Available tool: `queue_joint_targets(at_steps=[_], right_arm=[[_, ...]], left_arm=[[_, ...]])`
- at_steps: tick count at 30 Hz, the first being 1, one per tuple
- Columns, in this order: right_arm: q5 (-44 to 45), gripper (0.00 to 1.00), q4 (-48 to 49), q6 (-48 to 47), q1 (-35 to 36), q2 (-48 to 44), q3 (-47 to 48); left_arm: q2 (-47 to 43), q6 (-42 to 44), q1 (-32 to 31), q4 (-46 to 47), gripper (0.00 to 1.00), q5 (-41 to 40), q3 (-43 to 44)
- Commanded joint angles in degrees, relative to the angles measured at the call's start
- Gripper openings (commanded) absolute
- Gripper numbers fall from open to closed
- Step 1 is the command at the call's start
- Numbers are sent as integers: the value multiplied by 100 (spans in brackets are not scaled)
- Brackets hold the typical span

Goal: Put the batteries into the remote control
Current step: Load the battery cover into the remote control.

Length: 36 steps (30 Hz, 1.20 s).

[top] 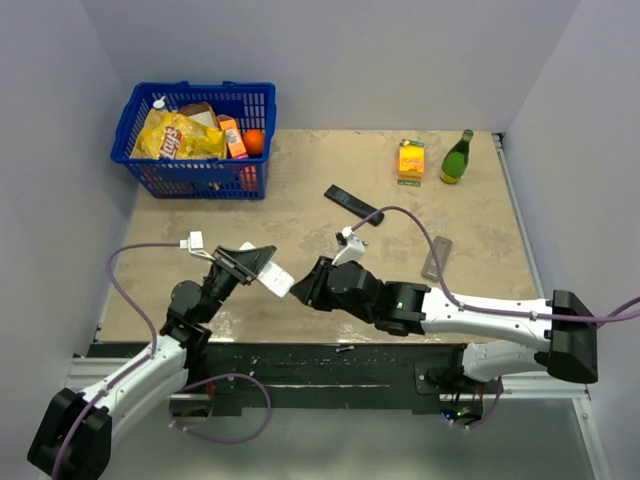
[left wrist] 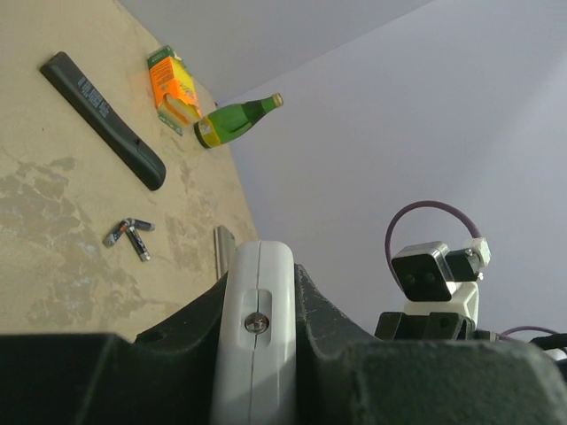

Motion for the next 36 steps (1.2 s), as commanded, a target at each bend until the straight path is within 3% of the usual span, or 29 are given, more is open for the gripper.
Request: queue_joint_targets(at_steps=[1,36], right_arm=[[131,26,-345,382,8,91,302],[96,28,297,760,8,575,346]], left_arm=[[24,664,-22,197,0,41,273],[6,594,-74,513,0,173,211]])
